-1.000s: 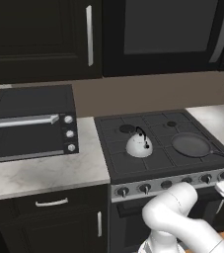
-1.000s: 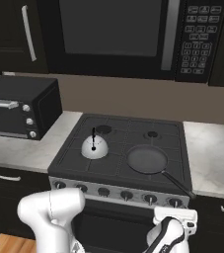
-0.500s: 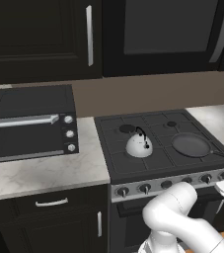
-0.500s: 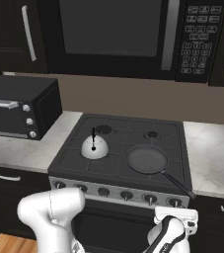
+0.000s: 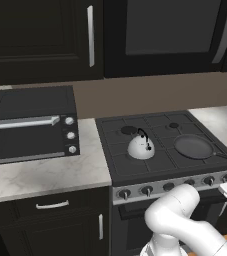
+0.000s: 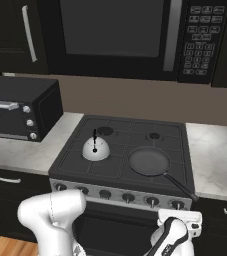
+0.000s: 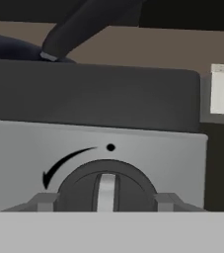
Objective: Pick the pan from the cabinet and place it on the stove. Then turn on the stove burner for the pan.
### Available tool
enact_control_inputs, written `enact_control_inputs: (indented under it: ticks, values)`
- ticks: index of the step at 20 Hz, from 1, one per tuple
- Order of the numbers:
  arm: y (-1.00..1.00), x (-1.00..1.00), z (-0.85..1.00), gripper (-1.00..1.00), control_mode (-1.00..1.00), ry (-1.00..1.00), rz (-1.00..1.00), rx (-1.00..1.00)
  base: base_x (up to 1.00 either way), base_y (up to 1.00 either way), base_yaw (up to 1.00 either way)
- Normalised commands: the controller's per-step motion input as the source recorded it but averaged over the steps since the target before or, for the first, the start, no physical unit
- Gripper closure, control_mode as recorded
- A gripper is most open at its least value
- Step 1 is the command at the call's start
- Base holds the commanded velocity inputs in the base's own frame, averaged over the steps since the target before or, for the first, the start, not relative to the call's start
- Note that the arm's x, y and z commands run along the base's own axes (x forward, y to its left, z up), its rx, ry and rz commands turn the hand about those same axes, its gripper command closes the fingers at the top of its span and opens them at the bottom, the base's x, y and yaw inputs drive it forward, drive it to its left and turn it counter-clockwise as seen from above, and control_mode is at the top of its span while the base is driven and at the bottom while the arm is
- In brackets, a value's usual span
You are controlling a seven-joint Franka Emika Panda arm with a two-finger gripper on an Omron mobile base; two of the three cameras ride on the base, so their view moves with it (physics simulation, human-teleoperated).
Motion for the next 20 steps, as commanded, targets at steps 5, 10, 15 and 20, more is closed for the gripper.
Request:
enact_control_inputs:
  ticks: [5, 10, 15, 20]
  values:
    - [0.0, 0.0, 0.0, 1.0, -1.0, 0.0, 0.0, -0.29, 0.0, 0.0, 0.0]
    - [0.0, -0.02, 0.0, 1.0, -1.0, 0.0, 0.0, -0.34, 0.0, 0.0, 0.0]
    - [0.0, -0.07, 0.0, 1.0, -1.0, 0.0, 0.0, -0.33, 0.0, 0.0, 0.0]
    - [0.0, -0.13, 0.0, 1.0, -1.0, 0.0, 0.0, -0.33, 0.0, 0.0, 0.0]
